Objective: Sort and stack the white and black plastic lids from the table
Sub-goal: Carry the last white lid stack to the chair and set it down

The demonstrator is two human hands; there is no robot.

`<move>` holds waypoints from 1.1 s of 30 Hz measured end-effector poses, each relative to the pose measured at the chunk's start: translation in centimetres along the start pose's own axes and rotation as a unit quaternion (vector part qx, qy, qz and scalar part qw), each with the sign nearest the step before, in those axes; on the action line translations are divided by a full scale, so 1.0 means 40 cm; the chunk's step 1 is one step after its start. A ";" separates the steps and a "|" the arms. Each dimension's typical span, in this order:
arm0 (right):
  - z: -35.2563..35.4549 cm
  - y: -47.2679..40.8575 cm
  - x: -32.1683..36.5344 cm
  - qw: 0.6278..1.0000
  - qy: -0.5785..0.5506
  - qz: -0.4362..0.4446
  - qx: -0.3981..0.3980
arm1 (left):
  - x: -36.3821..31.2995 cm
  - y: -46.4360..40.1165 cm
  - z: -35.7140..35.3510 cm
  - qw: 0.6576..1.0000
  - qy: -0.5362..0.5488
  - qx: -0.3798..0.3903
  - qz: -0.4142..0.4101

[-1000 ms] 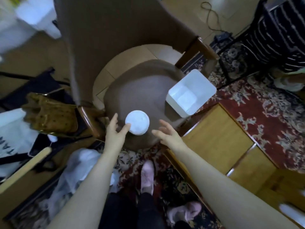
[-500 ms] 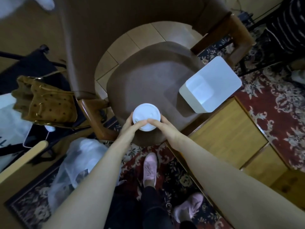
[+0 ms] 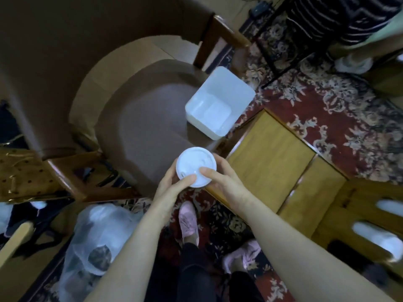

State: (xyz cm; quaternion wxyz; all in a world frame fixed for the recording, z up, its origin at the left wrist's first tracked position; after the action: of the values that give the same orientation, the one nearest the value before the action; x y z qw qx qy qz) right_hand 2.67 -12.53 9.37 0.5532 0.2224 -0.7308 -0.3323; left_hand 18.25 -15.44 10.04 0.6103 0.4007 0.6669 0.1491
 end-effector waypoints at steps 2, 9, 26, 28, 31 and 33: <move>0.089 0.061 0.002 0.999 -0.019 0.023 -0.043 | -0.004 0.006 -0.091 0.998 -0.033 0.046 -0.004; 0.382 0.279 -0.043 0.979 -0.097 0.086 -0.158 | 0.041 0.014 -0.416 0.991 -0.078 0.111 0.014; 0.938 0.774 -0.274 0.919 -0.223 0.125 -0.301 | 0.286 0.143 -1.099 0.919 -0.216 0.318 0.083; 0.974 0.799 -0.298 0.914 -0.223 0.122 -0.315 | 0.308 0.151 -1.144 0.913 -0.228 0.327 0.085; 1.036 0.830 -0.343 0.911 -0.222 0.111 -0.330 | 0.349 0.159 -1.215 0.907 -0.248 0.324 0.102; 1.069 0.838 -0.367 0.909 -0.226 0.101 -0.337 | 0.375 0.158 -1.251 0.899 -0.267 0.328 0.114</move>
State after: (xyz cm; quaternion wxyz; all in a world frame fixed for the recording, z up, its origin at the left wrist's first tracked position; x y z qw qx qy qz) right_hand -32.55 30.69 17.06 0.4461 -0.1329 -0.6994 -0.5423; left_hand -25.24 13.86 14.52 0.5780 0.6767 0.4394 -0.1222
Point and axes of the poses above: each hand's wrist, its own y-axis away from the middle knuckle, its own z-axis out of the back of the hand, x = y × z, the point moved 4 cm from there along -y, towards the middle knuckle, and after that the axes turned 2 degrees about z, right-handed, at the moved point
